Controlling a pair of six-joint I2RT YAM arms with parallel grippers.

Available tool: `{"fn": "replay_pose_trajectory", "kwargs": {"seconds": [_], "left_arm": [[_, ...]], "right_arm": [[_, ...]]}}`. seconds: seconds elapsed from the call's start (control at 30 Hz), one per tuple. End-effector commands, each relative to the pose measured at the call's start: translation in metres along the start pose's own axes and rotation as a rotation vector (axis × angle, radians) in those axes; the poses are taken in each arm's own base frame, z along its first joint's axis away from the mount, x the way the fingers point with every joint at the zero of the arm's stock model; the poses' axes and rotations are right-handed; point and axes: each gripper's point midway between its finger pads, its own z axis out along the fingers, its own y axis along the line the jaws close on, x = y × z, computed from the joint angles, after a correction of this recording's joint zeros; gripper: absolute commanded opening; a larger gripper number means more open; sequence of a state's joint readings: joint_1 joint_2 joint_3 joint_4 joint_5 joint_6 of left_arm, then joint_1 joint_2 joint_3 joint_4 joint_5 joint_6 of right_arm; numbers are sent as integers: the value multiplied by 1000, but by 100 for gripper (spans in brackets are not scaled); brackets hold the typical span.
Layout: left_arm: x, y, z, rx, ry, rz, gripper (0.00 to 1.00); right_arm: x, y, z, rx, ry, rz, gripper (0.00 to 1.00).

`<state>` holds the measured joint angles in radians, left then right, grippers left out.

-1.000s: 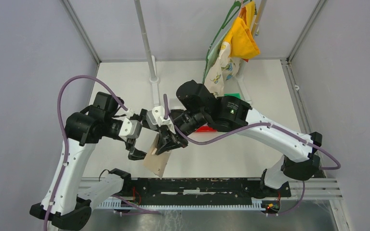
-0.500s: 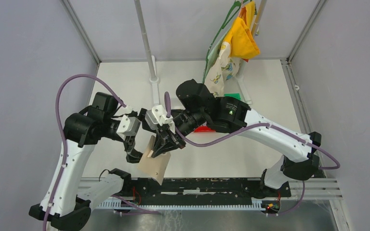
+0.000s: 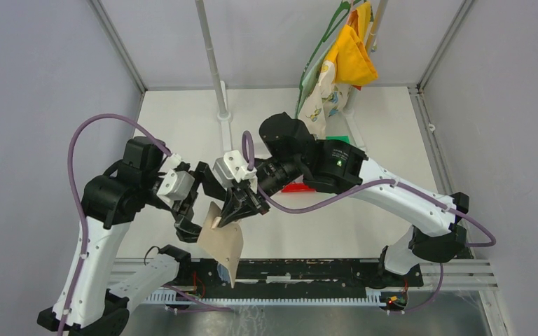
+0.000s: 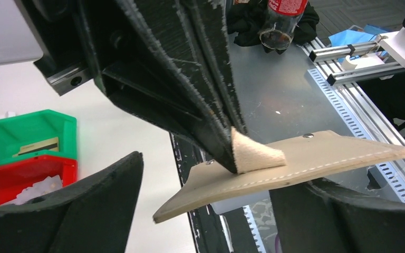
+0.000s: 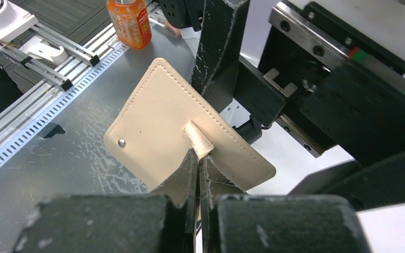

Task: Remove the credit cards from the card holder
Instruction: Open the card holder at the center of the board.

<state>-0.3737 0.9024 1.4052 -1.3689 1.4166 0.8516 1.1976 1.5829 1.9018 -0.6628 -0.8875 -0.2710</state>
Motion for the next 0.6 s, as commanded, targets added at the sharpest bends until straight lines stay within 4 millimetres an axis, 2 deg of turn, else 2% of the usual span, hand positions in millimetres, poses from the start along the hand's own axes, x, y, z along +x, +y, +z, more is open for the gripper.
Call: {"fn": "replay_pose_trajectory", "kwargs": {"seconds": [0.0,0.1,0.13,0.3,0.37,0.4,0.47,0.53,0.57], "left_arm": [[-19,-12,1,50,-63,4,82],[-20,-15,2,63,-73,-9,59],[-20,-15,2,65,-75,-11,57],[-17,-17,2,57,-65,-30,58],[-14,-16,1,43,-55,-30,54],[-13,-15,1,35,-47,-31,49],[-9,-11,0,7,-24,-23,30],[-5,-5,-1,-24,3,-9,13],[-3,-2,-2,-40,18,-1,6]], "right_arm": [[-36,-2,-13,35,-79,-123,0],[-38,-5,-15,46,-88,-138,0],[-39,-6,-16,52,-90,-140,0],[-44,-14,-28,105,-107,-162,0],[-44,-15,-31,117,-114,-169,0],[-44,-16,-32,125,-114,-170,0],[-43,-17,-36,140,-110,-172,0],[-41,-16,-38,149,-111,-173,11],[-40,-16,-38,152,-116,-173,21]]}}
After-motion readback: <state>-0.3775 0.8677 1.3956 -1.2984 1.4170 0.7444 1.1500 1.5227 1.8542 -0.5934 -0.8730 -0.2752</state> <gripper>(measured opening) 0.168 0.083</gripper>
